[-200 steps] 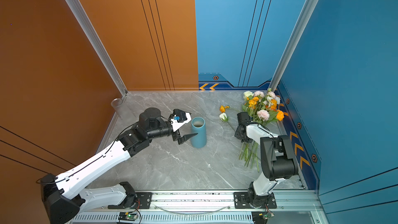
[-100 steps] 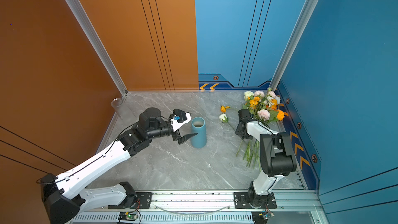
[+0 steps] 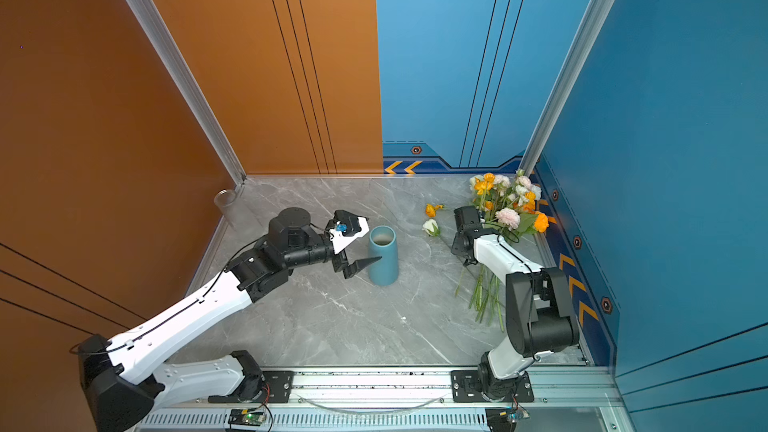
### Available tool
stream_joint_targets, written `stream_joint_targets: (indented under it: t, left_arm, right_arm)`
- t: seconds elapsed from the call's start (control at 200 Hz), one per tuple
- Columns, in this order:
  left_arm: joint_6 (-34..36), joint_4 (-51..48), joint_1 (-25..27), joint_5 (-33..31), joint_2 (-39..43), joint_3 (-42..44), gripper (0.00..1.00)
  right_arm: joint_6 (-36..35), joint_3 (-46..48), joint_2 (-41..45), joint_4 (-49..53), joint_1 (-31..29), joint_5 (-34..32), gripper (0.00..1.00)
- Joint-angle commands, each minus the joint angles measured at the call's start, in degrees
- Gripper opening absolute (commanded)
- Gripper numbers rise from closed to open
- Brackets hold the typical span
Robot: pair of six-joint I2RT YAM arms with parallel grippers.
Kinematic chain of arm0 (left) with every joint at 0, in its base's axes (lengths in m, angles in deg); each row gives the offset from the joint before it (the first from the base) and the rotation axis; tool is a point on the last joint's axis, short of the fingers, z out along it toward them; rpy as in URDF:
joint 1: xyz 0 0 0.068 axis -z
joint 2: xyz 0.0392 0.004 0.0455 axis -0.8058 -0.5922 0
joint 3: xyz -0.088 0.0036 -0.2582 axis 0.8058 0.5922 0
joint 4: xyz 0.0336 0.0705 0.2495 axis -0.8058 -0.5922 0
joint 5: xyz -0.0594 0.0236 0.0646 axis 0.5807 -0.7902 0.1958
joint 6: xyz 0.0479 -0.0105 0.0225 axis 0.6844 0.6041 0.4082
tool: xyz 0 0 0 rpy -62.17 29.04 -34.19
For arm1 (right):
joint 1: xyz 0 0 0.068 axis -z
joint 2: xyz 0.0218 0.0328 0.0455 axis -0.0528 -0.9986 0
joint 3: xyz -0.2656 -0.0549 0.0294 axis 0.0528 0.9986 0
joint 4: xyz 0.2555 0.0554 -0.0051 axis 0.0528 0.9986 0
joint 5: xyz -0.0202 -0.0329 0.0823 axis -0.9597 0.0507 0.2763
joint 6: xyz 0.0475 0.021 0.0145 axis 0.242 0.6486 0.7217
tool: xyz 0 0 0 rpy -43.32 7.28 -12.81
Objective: Arrange the flowers into the vase
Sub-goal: 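Lift the orange poppies with the right gripper and carry them over the vase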
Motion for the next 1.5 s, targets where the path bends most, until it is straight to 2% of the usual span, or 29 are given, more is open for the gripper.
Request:
stream_joint_targets:
  t: [0.0,0.075,0.145,0.31,0.41,0.496,0.641,0.751,0.906,1.056,1.266,1.492]
  left_arm:
    - [0.6,0.5,-0.3,-0.2,0.8,0.9,0.98]
    - [0.3,0.5,-1.9,0.3,0.9,0.7,0.98]
    - [-0.9,0.5,-4.0,3.3,1.1,0.3,0.98]
    - [-2.7,-4.4,-9.2,19.9,-0.1,-3.4,0.98]
    - [-2.4,-3.9,-9.5,21.7,0.3,-2.8,0.98]
    - [-0.8,-4.0,-10.2,20.6,0.8,-1.9,0.98]
    - [-1.1,-4.5,-14.5,22.3,0.7,-2.6,0.98]
    - [-1.5,-9.2,-18.4,28.4,-0.2,-5.1,0.98]
    - [-1.1,-13.0,-20.9,34.8,-0.7,-6.7,0.98]
    - [-1.3,-13.0,-21.3,35.2,-2.0,-6.7,0.98]
    - [-0.8,-13.0,-22.0,34.4,-1.8,-6.6,0.98]
    - [-0.6,-13.0,-22.2,33.9,-2.1,-6.4,0.98]
  right_arm:
    - [-2.9,-3.0,5.9,0.7,-2.1,-1.7,0.00]
    - [-3.5,-4.3,9.7,0.8,-3.0,-0.9,0.00]
    - [-4.5,-5.4,13.2,0.5,-3.9,0.1,0.00]
    - [-7.6,-8.4,19.9,-1.3,-6.3,7.0,0.00]
    - [-10.8,-9.4,23.4,-5.5,-10.8,7.2,0.00]
    - [-13.4,-10.2,25.4,-10.6,-15.4,5.5,0.00]
    - [-18.0,-13.2,25.3,-19.3,-22.0,5.3,0.00]
    - [-22.3,-15.9,23.6,-24.9,-26.9,4.4,0.00]
    - [-28.1,-16.4,21.1,-35.5,-33.8,2.3,0.00]
    - [-27.4,-13.9,18.0,-47.0,-35.4,3.2,0.00]
    - [-31.7,-10.3,13.5,-54.3,-38.4,-1.1,0.00]
    - [-30.4,-5.8,11.8,-58.4,-38.4,-5.4,0.00]
